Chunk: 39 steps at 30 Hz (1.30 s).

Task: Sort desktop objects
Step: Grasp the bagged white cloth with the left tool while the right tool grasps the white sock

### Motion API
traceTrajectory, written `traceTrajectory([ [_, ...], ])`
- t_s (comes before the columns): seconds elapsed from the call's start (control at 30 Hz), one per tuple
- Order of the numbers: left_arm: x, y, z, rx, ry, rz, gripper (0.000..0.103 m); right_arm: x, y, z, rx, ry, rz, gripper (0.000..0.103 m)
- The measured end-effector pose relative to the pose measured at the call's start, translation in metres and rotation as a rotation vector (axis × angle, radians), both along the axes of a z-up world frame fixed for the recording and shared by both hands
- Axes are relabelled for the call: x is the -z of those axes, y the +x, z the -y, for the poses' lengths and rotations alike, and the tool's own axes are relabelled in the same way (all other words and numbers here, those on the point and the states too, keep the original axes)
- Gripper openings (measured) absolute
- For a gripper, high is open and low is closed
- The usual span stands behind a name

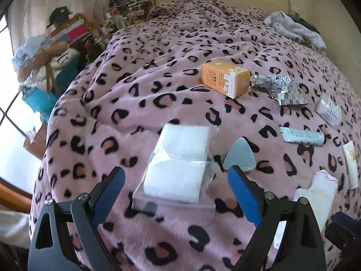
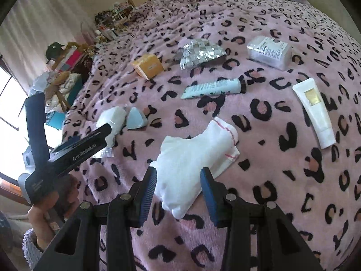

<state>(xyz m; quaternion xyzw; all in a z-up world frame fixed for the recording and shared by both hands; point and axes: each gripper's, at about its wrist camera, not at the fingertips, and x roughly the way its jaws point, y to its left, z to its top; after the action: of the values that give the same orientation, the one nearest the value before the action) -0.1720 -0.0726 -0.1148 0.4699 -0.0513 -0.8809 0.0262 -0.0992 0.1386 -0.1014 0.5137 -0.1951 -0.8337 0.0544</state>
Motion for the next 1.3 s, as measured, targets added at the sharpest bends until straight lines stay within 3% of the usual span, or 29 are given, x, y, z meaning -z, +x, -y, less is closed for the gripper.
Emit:
traceTrajectory([
  [0.07, 0.005, -0.006, -0.004, 0.004, -0.022, 0.004, 0.093, 0.006, -0.005, 0.002, 0.001, 0.002, 0.019, 0.041],
  [0.43, 0.023, -0.025, 0.001, -0.004, 0.045, 0.033, 0.093, 0.032, -0.025, 0.016, 0.009, 0.021, 0.059, 0.042],
  [0.67, 0.041, -0.032, 0.005, -0.032, 0.044, 0.049, 0.093, 0.054, -0.032, 0.017, 0.027, -0.002, 0.079, 0.046],
  [0.73, 0.043, -0.03, 0.006, -0.03, 0.049, 0.044, 0.088, 0.057, -0.03, 0.015, 0.026, -0.019, 0.063, 0.046],
  [0.77, 0.044, -0.03, 0.005, -0.028, 0.049, 0.047, 0.078, 0.058, -0.029, 0.015, 0.023, -0.021, 0.059, 0.045],
  [0.9, 0.051, -0.031, 0.002, -0.033, 0.044, 0.066, 0.063, 0.059, -0.025, 0.012, 0.025, -0.005, 0.04, 0.027],
  [1.03, 0.051, -0.026, 0.0, -0.041, 0.047, 0.054, 0.055, 0.059, -0.022, 0.006, 0.027, -0.033, 0.035, 0.017],
  [1.3, 0.04, -0.017, 0.011, -0.073, 0.104, 0.04, 0.046, 0.054, -0.018, 0.001, 0.027, -0.055, 0.022, 0.016],
])
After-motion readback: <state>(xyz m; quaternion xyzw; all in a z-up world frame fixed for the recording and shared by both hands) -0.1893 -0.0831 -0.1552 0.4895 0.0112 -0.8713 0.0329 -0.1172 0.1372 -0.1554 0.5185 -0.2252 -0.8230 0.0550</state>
